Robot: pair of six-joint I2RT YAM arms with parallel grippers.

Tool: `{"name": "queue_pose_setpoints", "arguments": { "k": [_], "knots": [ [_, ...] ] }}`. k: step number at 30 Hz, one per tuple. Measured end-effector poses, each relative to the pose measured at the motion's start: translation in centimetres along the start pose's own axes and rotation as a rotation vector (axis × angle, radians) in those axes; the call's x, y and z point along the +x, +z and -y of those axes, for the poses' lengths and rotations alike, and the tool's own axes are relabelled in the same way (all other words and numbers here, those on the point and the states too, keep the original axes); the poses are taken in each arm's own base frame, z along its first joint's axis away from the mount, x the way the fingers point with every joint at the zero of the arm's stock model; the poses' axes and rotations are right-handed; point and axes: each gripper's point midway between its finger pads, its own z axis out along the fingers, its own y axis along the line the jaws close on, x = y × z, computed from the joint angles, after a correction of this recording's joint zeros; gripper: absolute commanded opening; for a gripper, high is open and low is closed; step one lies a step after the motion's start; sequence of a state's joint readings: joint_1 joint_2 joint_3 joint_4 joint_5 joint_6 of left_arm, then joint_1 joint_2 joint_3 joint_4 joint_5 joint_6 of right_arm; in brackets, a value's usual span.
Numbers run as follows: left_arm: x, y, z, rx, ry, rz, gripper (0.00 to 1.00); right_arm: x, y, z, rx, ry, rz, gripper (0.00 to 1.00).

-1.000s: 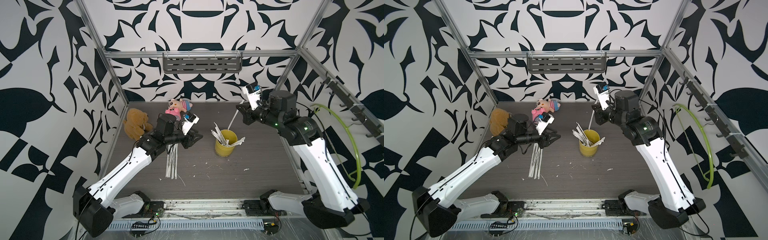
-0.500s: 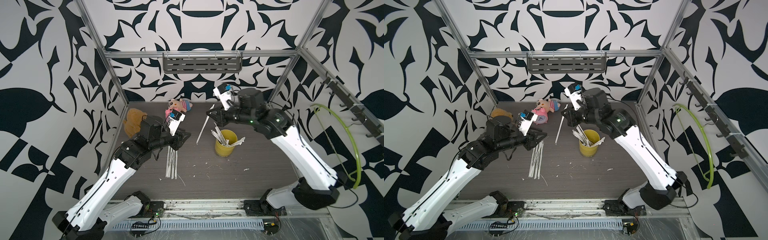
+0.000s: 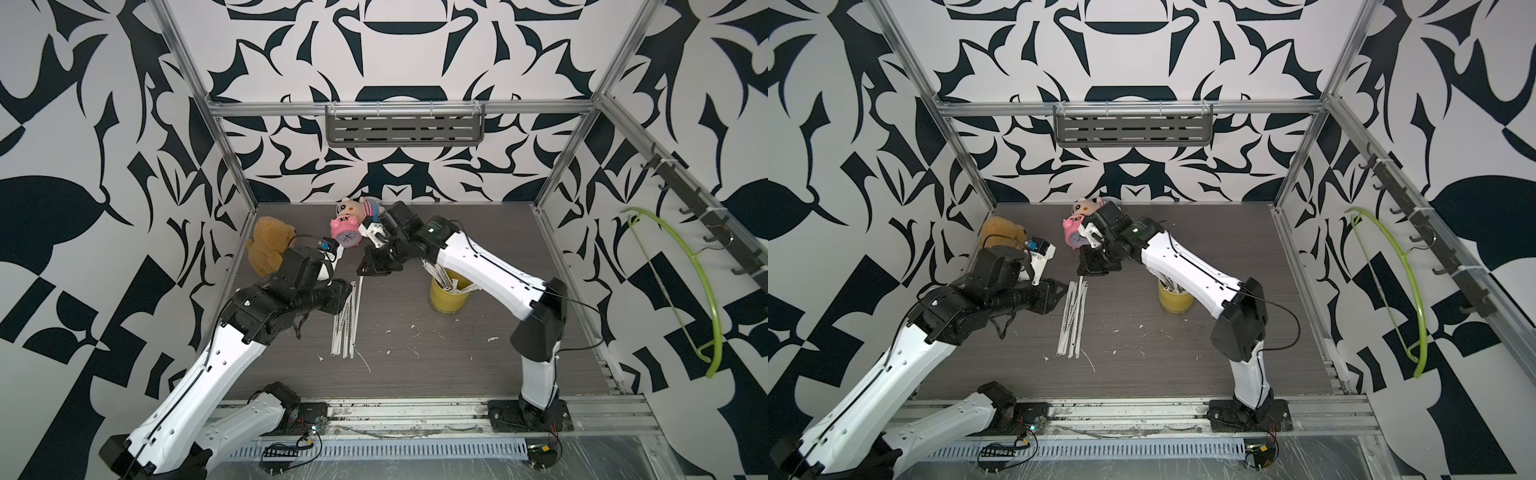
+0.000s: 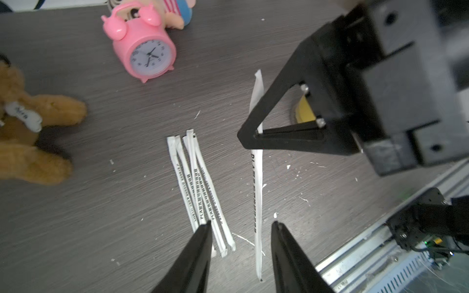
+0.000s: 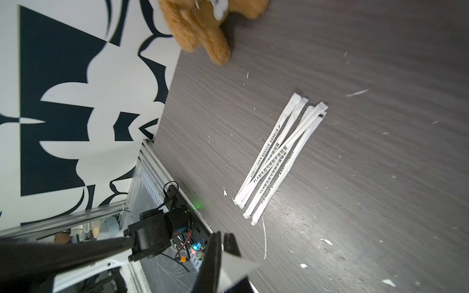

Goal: Take the straws out of the storage container
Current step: Place the straw at the center of the board.

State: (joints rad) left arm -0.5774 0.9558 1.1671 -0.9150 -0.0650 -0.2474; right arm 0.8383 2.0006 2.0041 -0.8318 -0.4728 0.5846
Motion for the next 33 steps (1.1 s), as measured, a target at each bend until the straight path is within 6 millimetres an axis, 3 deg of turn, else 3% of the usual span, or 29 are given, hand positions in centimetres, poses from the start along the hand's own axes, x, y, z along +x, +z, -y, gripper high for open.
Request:
{"name": "queue_pose_setpoints", "arguments": {
  "k": [6, 11, 22, 33],
  "knots": [
    [0.9, 0.0, -2.2, -0.056, -0.049, -0.007, 0.44, 1.0, 5.3, 3.2, 0.072, 0.097, -0.111, 0.00],
    [1.4, 0.0, -2.5, -0.054, -0.062, -0.005, 0.44, 1.6, 7.6, 5.2, 0.120, 0.146, -0.151, 0.00],
    [1.8, 0.6, -1.6, 0.001, -0.062, -0.016, 0.44, 0.8, 9.8, 8.2, 0.136, 0.255, -0.175, 0.00],
    [1.7, 1.5, -1.3, 0.021, -0.061, -0.015, 0.44, -0.4, 11.2, 9.5, 0.117, 0.302, -0.182, 0.00]
  ]
}}
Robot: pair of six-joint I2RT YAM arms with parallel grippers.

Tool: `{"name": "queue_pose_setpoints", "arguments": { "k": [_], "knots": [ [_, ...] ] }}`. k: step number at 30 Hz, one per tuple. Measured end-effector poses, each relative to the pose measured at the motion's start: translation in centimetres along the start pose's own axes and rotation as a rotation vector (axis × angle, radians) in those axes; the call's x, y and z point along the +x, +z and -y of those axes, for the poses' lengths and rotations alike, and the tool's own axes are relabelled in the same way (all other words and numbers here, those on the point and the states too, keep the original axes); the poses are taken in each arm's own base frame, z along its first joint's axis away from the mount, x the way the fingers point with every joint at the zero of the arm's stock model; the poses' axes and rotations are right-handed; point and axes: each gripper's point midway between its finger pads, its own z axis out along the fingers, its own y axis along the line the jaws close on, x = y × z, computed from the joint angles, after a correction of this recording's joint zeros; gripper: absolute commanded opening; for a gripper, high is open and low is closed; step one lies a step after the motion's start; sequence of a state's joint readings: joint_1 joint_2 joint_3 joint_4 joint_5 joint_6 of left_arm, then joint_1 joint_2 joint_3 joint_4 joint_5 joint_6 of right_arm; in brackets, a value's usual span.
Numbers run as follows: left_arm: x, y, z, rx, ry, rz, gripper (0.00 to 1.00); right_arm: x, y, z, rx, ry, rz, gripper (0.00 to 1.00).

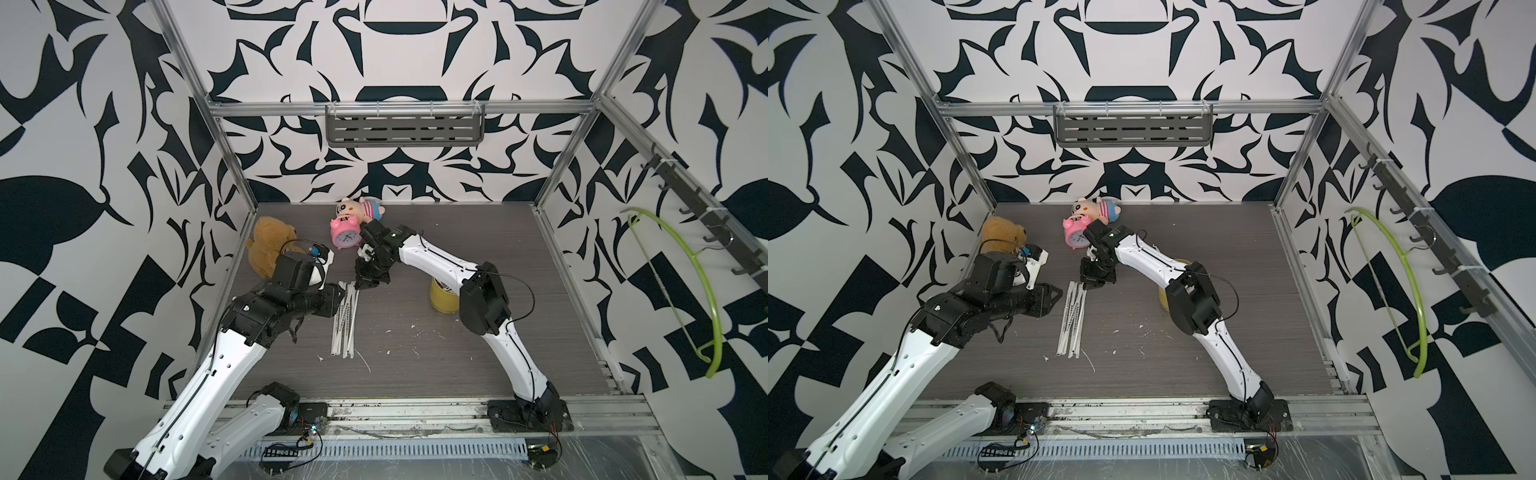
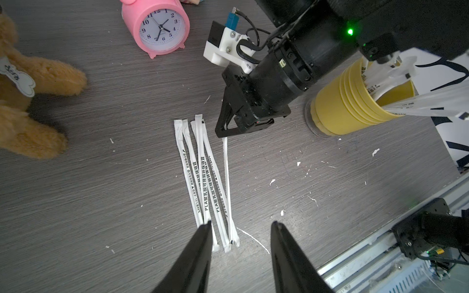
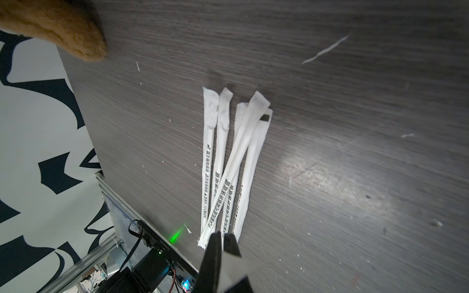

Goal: Take the straws out of the storage container
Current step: Place the straw at the center of the board.

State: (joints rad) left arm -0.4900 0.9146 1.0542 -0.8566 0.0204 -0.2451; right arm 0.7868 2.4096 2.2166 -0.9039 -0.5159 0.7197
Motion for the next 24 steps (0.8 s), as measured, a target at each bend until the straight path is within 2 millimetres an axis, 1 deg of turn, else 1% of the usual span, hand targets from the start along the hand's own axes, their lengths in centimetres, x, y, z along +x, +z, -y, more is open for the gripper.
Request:
{"name": "queue_pose_setpoints", "arguments": {
  "k": [6, 11, 16, 22, 24],
  "knots": [
    [0.0, 0.4, 0.0, 0.003, 0.002, 0.001, 0.44, -0.4, 0.8, -0.2, -0.010, 0.006, -0.015, 0.00],
    [0.0, 0.5, 0.1, 0.007, 0.003, 0.001, 0.44, -0.7, 1.1, -0.4, -0.016, 0.006, -0.023, 0.03],
    [0.0, 0.7, 0.1, 0.010, 0.003, 0.003, 0.44, -0.7, 2.0, -0.3, -0.014, 0.004, -0.034, 0.08],
    [-0.1, 0.8, 0.2, 0.017, 0.004, 0.009, 0.44, -0.6, 2.8, 0.3, -0.001, 0.007, -0.048, 0.22],
    [-0.2, 0.8, 0.2, 0.019, 0.004, 0.011, 0.44, -0.8, 2.8, 0.1, -0.006, 0.003, -0.043, 0.23]
  ]
}}
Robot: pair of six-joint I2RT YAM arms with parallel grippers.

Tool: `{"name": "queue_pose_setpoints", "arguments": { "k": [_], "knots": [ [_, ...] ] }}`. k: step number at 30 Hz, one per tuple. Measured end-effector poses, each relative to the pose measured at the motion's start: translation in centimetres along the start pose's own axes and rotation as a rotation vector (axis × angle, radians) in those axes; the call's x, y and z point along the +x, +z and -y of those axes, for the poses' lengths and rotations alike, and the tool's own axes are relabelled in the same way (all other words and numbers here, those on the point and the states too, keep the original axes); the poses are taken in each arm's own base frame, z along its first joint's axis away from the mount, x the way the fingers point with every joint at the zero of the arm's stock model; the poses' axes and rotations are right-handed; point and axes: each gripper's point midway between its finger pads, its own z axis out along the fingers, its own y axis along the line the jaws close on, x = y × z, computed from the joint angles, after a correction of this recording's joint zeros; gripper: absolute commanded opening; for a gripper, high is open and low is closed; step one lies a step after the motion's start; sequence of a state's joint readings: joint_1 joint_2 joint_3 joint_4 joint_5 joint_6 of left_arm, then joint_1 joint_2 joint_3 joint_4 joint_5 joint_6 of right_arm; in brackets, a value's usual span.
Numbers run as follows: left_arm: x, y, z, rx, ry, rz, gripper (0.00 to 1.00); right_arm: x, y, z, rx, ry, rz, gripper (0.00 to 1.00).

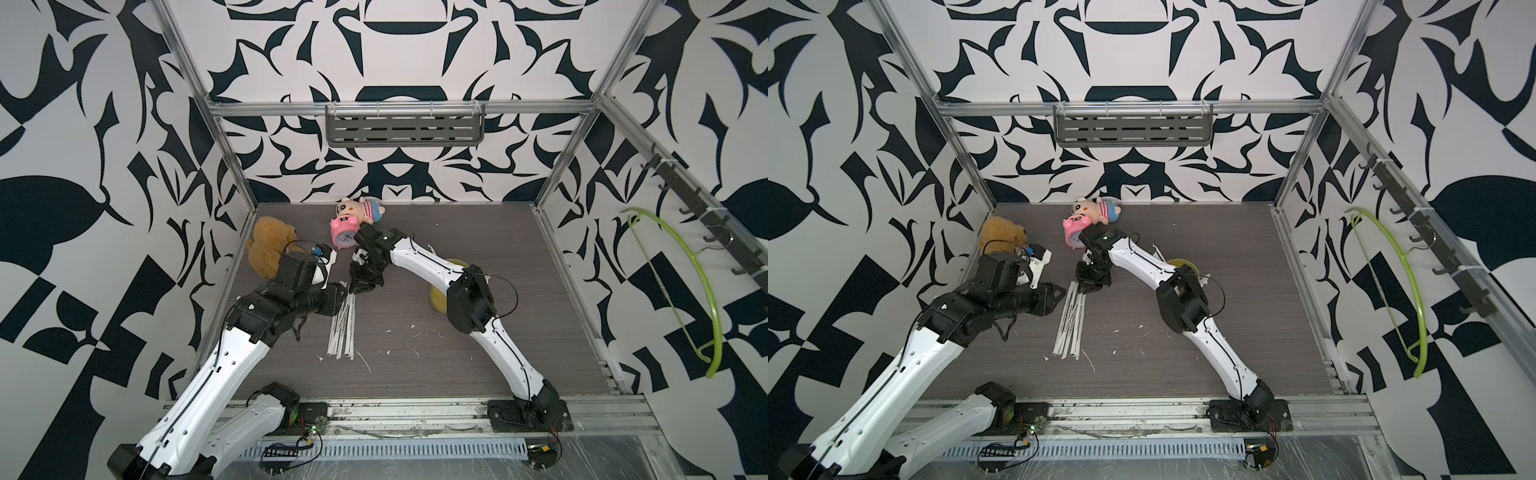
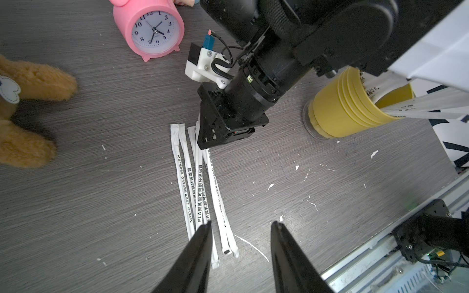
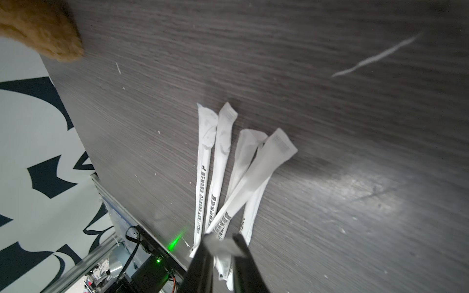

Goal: Take the straws out of the storage container
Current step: Place the straw at the center of the board.

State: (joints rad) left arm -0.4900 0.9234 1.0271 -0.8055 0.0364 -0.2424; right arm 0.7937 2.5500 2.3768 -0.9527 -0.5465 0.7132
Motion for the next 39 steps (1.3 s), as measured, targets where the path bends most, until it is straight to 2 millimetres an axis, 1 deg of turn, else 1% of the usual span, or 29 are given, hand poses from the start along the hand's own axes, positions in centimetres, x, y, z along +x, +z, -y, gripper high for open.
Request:
{"name": "queue_pose_setpoints", "arguments": {
  "k": [6, 14, 17, 19, 22, 23, 25, 27, 28, 30, 31, 33, 35, 37, 39],
  "knots": [
    [0.0, 0.0, 0.1, 0.006, 0.000, 0.001, 0.44, -0.4, -0.4, -0.7, -0.015, -0.011, 0.016, 0.24],
    [0.0, 0.0, 0.1, 0.005, -0.001, 0.001, 0.43, -0.4, -0.5, -0.8, -0.016, -0.013, 0.019, 0.25],
    [-0.1, 0.0, 0.1, 0.008, 0.000, 0.003, 0.43, -0.4, -1.0, -1.1, -0.022, -0.021, 0.027, 0.25],
    [-0.2, 0.0, 0.2, 0.012, 0.004, 0.007, 0.42, -0.5, -1.9, -1.6, -0.028, -0.033, 0.043, 0.25],
    [-0.5, -0.1, 0.4, 0.021, 0.011, 0.022, 0.41, -0.5, -5.0, -3.2, -0.047, -0.068, 0.094, 0.24],
    [-0.7, -0.2, 0.5, 0.025, 0.014, 0.031, 0.41, -0.5, -6.6, -4.1, -0.057, -0.090, 0.123, 0.24],
    [-1.2, -0.7, 0.8, 0.040, 0.023, 0.060, 0.40, -0.2, -10.1, -5.7, -0.077, -0.134, 0.183, 0.24],
    [-1.8, -1.4, 1.3, 0.062, 0.036, 0.104, 0.40, 0.1, -14.2, -7.2, -0.094, -0.184, 0.259, 0.24],
    [-2.2, -1.7, 1.5, 0.073, 0.043, 0.125, 0.40, 0.2, -16.1, -7.7, -0.100, -0.205, 0.295, 0.24],
    [-3.0, -2.5, 2.1, 0.103, 0.058, 0.174, 0.40, 0.8, -20.5, -8.6, -0.097, -0.256, 0.386, 0.24],
    [-3.4, -2.8, 2.5, 0.119, 0.064, 0.197, 0.39, 1.1, -22.2, -8.7, -0.091, -0.275, 0.423, 0.24],
    [-4.3, -3.2, 3.2, 0.157, 0.074, 0.234, 0.39, 1.8, -25.7, -8.7, -0.065, -0.311, 0.504, 0.24],
    [-5.1, -3.4, 4.0, 0.196, 0.083, 0.264, 0.39, 2.7, -28.5, -7.9, -0.023, -0.328, 0.565, 0.24],
    [-5.8, -3.2, 5.0, 0.234, 0.098, 0.284, 0.39, 3.5, -30.3, -6.7, 0.021, -0.333, 0.606, 0.24],
    [-6.4, -2.7, 6.5, 0.280, 0.135, 0.297, 0.39, 4.3, -31.8, -5.2, 0.071, -0.333, 0.637, 0.24]
  ]
}}
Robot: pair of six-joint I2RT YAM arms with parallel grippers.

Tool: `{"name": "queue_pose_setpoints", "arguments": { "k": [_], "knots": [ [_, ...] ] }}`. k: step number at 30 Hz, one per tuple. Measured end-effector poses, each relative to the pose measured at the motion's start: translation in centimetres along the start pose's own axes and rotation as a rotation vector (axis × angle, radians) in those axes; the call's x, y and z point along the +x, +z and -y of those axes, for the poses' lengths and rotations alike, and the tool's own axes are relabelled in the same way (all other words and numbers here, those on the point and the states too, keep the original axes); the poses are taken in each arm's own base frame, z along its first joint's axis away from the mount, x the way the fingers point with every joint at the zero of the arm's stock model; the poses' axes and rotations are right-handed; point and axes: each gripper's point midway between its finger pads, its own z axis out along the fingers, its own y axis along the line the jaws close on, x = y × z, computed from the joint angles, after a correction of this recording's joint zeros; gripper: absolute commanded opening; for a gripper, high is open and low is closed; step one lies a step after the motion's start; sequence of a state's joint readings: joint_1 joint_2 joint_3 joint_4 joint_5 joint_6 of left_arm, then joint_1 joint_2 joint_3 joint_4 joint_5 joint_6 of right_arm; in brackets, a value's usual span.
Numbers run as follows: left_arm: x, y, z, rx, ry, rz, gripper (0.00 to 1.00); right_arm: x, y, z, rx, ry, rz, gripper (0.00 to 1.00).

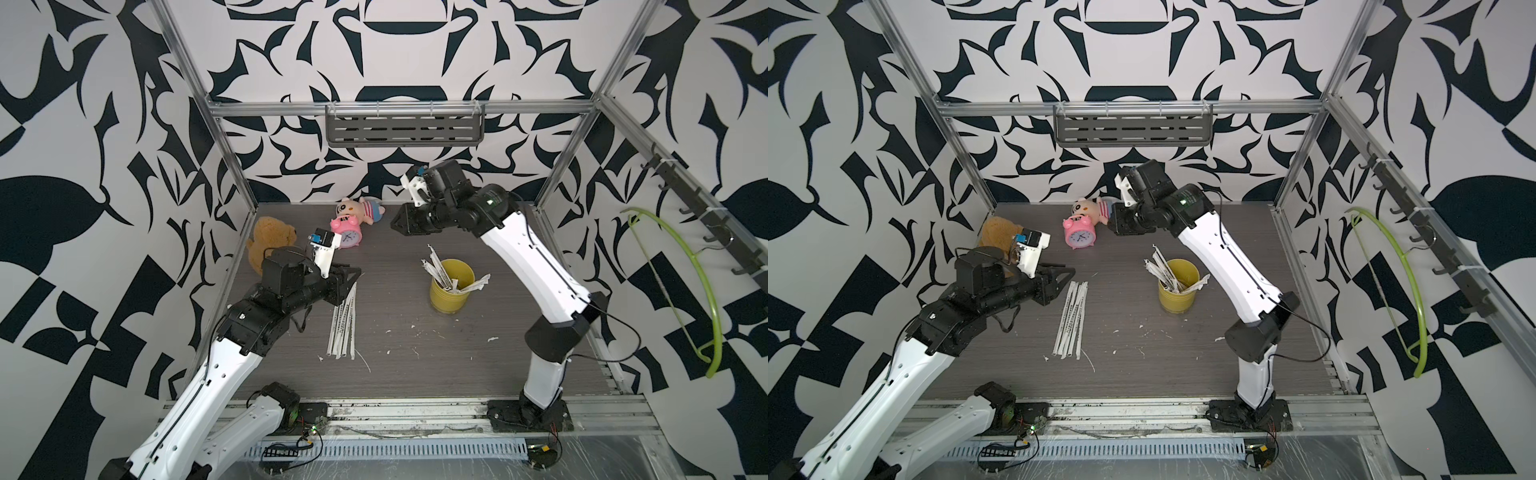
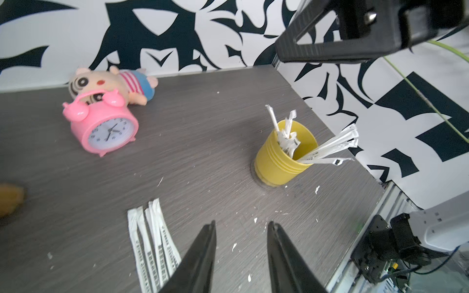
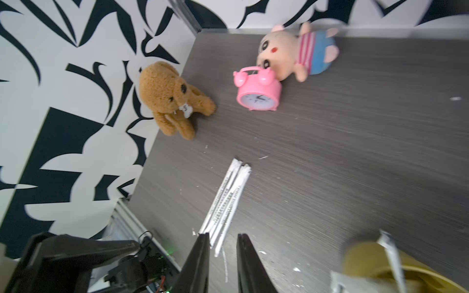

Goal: Take the straws out of the storage container
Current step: Place the straw at the center of the board, then pick up the straw from the container.

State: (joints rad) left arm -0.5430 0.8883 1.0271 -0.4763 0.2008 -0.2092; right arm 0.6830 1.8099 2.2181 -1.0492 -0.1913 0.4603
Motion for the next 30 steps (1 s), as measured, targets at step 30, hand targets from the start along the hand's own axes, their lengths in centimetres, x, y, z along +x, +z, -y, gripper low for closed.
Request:
{"name": "queue_pose_setpoints", "arguments": {
  "k": [30],
  "knots": [
    [-3.1, 20.0, 5.1, 0.191, 0.064, -0.223, 0.37, 4.2, -9.9, 9.1, 0.225, -0.161, 0.227, 0.18]
  ]
}}
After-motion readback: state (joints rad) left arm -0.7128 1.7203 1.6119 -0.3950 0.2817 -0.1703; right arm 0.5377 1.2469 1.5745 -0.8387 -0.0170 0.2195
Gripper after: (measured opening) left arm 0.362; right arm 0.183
